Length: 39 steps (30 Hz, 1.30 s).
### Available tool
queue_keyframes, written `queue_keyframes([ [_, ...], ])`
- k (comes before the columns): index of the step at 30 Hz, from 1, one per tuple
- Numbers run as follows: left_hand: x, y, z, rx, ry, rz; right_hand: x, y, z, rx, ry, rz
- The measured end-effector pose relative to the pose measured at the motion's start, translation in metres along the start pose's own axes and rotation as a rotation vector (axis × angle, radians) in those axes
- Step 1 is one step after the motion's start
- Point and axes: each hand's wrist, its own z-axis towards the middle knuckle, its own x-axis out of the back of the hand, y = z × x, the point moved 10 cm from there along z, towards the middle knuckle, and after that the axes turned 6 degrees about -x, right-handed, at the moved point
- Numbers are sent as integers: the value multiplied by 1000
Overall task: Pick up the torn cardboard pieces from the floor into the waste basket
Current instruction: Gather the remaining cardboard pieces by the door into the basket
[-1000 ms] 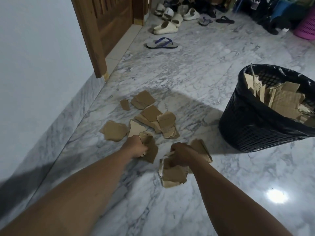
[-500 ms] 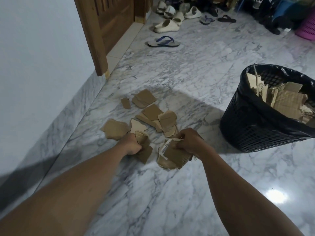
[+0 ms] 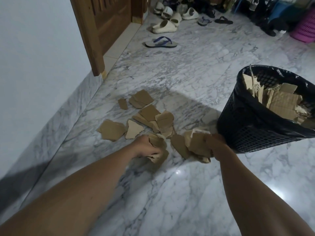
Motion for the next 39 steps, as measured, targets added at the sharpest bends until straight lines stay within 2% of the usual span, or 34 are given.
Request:
queue_keyframes([
  [2, -12, 8, 3, -21, -27, 47, -10, 10, -3, -53, 19, -67],
  [4, -19, 13, 7, -43, -33, 75, -23, 20, 2, -100, 80, -268],
  [6, -22, 15, 10, -53, -22, 134, -29, 25, -8, -90, 123, -335],
  [10, -30, 38, 10, -173, -9, 428, -45, 24, -24, -13, -56, -106],
  [13, -47, 57, 3, -333, -54, 717, -59, 11, -30, 116, -230, -228],
  [17, -63, 49, 7, -375, -117, 779, -70, 1, -44, 249, -300, -370],
  [21, -58, 39, 11, -247, -104, 600, -71, -6, -50, 305, -303, -388],
  [24, -53, 31, 12, -171, -101, 390, -73, -1, -50, 263, -364, -353],
  [29, -34, 28, 5, -166, -100, 187, -64, 21, -36, 79, -443, -45],
  [32, -7, 18, -4, -141, 17, -41, -60, 16, -42, 48, -491, 76],
  [35, 25, 2, -12, -109, 151, -196, -51, 14, -36, 30, -431, 141],
  [37, 44, -11, -14, -71, 219, -241, -52, 14, -31, 25, -389, 55],
  [39, 57, -20, -16, -40, 237, -249, -64, 12, -32, 30, -365, -183],
])
